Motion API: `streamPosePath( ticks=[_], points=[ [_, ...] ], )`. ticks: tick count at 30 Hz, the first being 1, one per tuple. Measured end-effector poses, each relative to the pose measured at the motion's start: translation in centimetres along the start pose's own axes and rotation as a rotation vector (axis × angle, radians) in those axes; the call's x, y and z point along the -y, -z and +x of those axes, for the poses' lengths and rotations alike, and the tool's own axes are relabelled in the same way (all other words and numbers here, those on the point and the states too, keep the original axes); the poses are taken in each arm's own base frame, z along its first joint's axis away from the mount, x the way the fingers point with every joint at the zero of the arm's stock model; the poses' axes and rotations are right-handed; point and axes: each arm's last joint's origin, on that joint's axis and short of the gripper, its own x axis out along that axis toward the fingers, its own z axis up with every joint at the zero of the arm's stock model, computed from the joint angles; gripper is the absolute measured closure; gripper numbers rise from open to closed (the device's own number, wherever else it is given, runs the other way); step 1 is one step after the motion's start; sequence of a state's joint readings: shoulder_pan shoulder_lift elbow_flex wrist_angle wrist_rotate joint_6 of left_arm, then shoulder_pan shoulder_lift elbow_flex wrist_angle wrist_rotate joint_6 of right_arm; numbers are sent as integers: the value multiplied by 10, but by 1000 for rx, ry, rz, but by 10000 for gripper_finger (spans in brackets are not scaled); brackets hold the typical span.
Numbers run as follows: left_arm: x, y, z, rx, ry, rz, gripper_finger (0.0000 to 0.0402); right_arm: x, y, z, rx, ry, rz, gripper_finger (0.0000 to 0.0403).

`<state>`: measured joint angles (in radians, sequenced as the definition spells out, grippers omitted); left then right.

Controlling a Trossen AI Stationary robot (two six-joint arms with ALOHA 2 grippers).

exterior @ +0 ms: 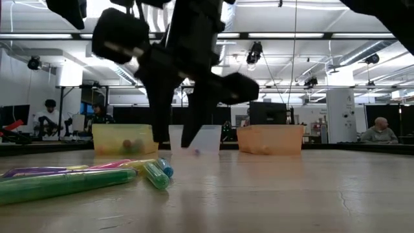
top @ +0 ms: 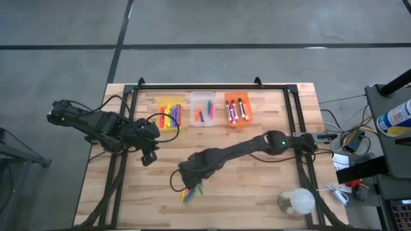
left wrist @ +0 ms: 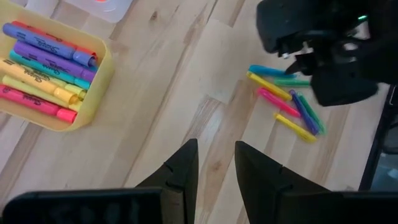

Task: Pick & Place Markers
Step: Put the blue pen into the white bin

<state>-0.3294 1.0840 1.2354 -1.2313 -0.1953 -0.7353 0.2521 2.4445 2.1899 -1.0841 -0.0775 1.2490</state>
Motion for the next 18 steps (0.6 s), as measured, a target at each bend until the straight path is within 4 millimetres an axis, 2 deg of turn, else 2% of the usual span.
streamPosePath(
  ticks=[6,12,18],
  points=[
    [0,0,0,0,0,0,303,2,-3,20,-15,25,-15,264],
    [0,0,0,-1,-2,0,303,2,-5,19,-2,19,-13,277],
    [0,0,0,-2,-2,0,303,10,-12,31,-16,31,-7,286]
  ],
)
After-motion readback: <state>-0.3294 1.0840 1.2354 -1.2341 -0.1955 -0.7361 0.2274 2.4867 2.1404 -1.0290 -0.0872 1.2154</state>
